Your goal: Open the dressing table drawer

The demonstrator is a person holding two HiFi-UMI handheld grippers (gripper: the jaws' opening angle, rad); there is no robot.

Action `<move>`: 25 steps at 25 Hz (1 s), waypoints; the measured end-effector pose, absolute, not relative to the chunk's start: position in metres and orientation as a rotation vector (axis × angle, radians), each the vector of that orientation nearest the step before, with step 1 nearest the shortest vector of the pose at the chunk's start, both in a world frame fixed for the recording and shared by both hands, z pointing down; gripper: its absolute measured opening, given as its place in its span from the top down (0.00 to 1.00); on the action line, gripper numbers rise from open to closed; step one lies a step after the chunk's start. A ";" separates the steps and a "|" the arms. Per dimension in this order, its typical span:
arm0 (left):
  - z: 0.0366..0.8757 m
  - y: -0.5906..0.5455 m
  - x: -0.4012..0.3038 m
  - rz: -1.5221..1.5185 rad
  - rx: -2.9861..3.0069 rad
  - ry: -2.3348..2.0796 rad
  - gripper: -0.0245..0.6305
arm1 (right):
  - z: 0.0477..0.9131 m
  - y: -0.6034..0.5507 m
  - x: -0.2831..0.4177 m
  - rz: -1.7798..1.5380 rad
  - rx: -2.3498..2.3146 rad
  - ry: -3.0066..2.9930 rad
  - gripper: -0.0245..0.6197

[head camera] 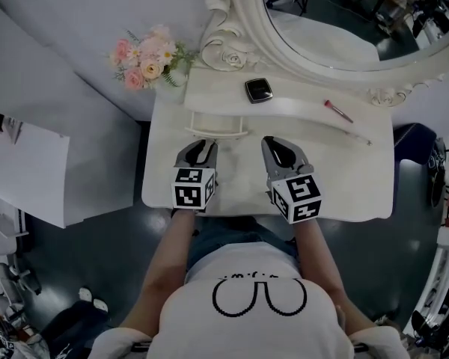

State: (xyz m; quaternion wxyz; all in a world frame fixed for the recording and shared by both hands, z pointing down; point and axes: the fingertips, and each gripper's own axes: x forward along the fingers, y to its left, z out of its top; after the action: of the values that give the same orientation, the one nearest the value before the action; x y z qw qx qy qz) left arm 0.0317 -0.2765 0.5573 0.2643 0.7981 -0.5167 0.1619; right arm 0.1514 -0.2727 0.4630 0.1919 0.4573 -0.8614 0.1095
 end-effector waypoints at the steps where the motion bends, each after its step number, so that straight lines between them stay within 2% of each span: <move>1: 0.549 -0.276 0.027 0.418 2.160 -1.418 0.80 | 0.458 -0.276 0.151 0.296 1.292 -2.428 0.96; 16: 0.361 -0.315 0.009 0.109 2.584 -1.647 0.80 | 0.337 -0.300 0.167 0.013 1.515 -2.571 0.96; 22: 0.324 -0.312 0.000 0.040 2.651 -1.726 0.80 | 0.304 -0.296 0.166 -0.101 1.538 -2.599 0.96; 23: 0.322 -0.312 -0.004 0.037 2.648 -1.748 0.82 | 0.302 -0.296 0.165 -0.115 1.534 -2.600 0.96; 25: 0.317 -0.312 -0.011 0.033 2.637 -1.794 0.96 | 0.300 -0.296 0.163 -0.139 1.522 -2.594 0.96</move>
State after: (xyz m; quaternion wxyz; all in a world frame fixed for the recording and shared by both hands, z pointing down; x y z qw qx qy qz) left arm -0.0106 -0.3124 0.3175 -0.0239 0.8265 -0.5623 0.0104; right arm 0.1633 -0.2956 0.2997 0.0652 0.5045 -0.8597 -0.0461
